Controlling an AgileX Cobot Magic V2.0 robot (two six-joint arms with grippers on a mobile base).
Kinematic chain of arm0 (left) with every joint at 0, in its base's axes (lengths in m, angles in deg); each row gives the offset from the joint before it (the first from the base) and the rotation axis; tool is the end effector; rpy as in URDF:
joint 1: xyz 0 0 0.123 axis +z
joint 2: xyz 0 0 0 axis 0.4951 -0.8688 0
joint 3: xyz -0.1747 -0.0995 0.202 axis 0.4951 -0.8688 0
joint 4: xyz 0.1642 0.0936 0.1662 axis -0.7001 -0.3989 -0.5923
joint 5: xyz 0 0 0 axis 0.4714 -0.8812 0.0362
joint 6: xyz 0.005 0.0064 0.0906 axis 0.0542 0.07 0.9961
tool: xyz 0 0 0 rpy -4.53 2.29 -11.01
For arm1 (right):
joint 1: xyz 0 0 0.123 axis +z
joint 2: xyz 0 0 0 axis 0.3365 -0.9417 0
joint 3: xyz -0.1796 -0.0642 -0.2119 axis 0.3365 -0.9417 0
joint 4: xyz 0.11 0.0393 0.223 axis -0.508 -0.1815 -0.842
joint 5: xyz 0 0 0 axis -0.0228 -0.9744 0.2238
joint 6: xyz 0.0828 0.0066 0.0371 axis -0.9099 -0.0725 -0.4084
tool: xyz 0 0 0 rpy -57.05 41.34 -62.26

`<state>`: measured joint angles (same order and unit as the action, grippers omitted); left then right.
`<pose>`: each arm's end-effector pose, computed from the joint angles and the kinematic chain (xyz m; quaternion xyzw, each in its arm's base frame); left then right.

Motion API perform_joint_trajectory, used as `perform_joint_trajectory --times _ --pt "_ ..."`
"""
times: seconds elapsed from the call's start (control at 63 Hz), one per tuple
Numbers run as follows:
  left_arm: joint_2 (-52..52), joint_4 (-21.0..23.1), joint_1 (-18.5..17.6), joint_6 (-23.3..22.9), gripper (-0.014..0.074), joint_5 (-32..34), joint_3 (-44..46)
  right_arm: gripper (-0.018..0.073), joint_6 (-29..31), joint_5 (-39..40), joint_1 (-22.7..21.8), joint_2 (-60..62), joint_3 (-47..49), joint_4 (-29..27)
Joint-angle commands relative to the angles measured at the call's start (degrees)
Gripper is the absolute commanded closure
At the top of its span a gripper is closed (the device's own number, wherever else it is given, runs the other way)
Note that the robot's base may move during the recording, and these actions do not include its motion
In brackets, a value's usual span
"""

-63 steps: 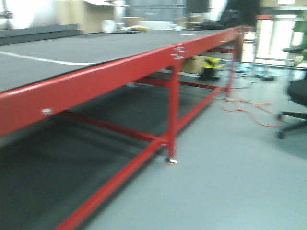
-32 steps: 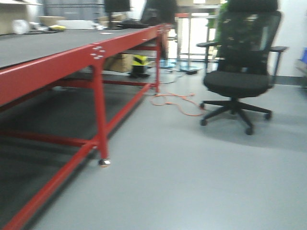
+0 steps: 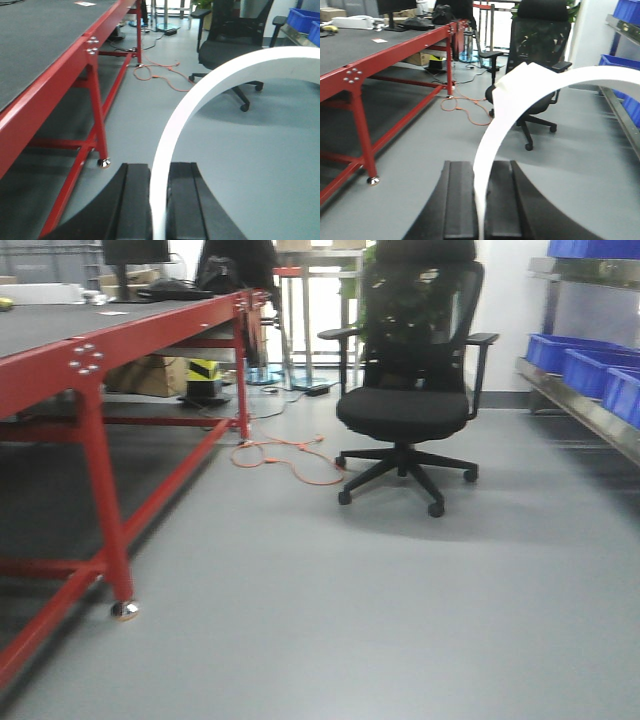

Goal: Grab PVC pipe and place in blue bin
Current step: 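Carry the clamp while driving toward the shelf of blue bins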

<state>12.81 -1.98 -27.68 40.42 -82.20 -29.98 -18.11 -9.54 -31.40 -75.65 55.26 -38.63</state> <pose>0.0770 0.0022 0.3563 -0.0055 0.7882 0.0135 0.6153 0.0263 0.0104 0.4131 0.0117 0.7465 -0.0107 0.6653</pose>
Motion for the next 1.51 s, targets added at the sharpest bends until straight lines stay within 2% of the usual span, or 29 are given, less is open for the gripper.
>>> perform_joint_trajectory --times 0.0,1.491 --pt "0.4 0.3 0.2 -0.6 0.0707 1.2 -0.1 0.0727 0.2 1.5 -0.1 0.1 -0.2 0.0" --pt "0.4 0.2 0.2 -0.6 0.0707 1.2 -0.1 0.0727 0.2 1.5 -0.1 0.1 -0.2 0.0"
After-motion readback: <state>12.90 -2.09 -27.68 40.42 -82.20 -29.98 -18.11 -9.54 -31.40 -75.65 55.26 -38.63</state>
